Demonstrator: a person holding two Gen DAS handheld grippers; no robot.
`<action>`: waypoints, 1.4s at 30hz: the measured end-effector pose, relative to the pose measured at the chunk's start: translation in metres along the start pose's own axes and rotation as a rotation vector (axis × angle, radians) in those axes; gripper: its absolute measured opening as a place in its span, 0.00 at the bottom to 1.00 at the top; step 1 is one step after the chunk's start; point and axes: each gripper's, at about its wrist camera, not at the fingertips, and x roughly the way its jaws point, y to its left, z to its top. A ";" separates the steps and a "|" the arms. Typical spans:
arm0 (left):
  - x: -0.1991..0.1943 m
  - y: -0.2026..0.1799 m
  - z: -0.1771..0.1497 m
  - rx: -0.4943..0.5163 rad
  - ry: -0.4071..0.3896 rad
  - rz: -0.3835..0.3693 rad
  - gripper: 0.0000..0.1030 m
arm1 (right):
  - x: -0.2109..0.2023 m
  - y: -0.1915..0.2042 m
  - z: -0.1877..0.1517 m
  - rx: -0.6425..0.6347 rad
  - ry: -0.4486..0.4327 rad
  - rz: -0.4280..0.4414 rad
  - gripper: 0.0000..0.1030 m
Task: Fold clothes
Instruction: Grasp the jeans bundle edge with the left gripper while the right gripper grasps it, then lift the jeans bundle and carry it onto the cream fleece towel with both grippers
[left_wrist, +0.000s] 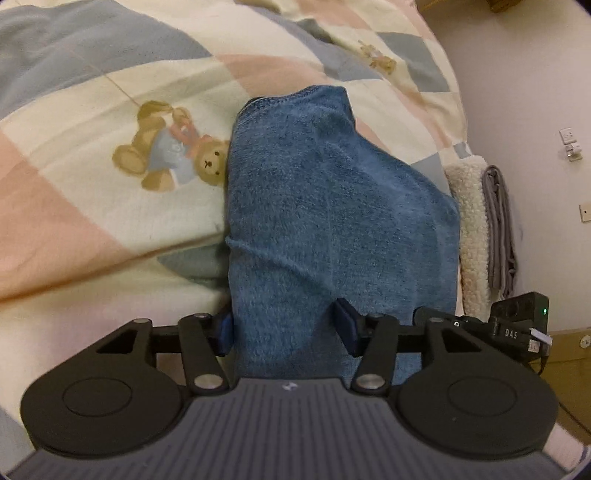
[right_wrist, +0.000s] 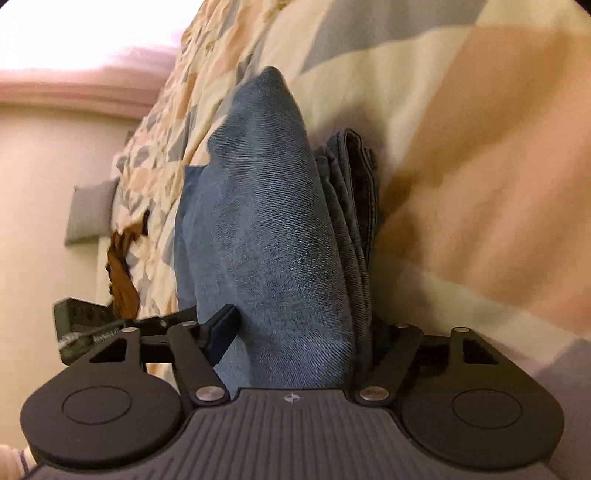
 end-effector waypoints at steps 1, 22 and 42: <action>-0.003 -0.006 0.003 0.037 0.004 0.009 0.40 | 0.001 0.000 0.000 0.013 -0.014 0.008 0.56; 0.070 -0.413 0.196 1.233 0.141 -0.405 0.31 | -0.194 0.065 -0.064 0.337 -1.178 0.058 0.36; 0.230 -0.500 0.183 1.502 0.375 -0.417 0.33 | -0.206 -0.023 -0.031 0.712 -1.388 0.000 0.37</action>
